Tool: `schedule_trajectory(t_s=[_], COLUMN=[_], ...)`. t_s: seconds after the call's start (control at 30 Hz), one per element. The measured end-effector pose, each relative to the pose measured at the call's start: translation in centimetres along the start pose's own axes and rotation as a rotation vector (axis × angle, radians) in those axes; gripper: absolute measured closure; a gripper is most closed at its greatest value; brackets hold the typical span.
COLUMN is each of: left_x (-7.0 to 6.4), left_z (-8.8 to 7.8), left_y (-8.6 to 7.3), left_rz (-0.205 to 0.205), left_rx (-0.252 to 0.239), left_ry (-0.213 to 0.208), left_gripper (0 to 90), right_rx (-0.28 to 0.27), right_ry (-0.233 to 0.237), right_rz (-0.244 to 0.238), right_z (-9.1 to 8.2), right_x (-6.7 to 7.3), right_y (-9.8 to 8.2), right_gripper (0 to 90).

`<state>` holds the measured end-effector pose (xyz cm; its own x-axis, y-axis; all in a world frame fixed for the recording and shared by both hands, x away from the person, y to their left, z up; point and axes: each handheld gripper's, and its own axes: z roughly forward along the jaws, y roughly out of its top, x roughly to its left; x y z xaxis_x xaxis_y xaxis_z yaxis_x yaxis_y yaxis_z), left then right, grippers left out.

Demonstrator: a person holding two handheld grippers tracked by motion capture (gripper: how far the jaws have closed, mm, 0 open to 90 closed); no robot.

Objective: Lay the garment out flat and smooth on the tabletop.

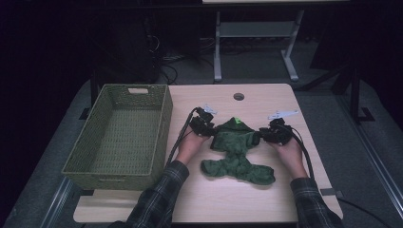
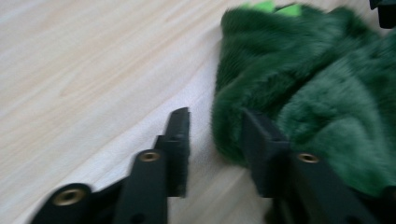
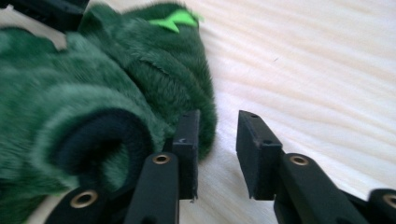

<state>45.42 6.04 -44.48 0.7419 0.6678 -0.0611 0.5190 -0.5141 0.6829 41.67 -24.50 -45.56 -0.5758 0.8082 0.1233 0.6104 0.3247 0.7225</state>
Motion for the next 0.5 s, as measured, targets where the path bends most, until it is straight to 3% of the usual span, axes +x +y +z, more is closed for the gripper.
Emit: schedule_trajectory(t_s=[0.07,0.17,0.33,0.5], left_x=[-0.1,-0.6,-1.7,-2.7], left_z=[-0.9,-2.3,-4.3,-5.7], left_y=[0.1,-0.2,-1.1,-2.0], left_rz=[0.02,0.032,0.07,0.068], left_rx=[0.002,-0.017,-0.03,-0.019], left_ry=[-0.009,-0.028,-0.016,-0.033], left_gripper=[53.8,46.8,36.1,28.1], right_rx=[-0.01,0.003,-0.009,-0.027], right_ry=[-0.001,-0.015,-0.017,0.004], right_rz=[0.031,0.04,0.019,0.017], right_z=[-1.0,-2.2,-4.0,-5.3], right_x=[0.0,0.2,1.2,1.7], right_y=[0.1,0.1,-0.3,-0.4], right_gripper=[68.3,64.7,60.9,59.4])
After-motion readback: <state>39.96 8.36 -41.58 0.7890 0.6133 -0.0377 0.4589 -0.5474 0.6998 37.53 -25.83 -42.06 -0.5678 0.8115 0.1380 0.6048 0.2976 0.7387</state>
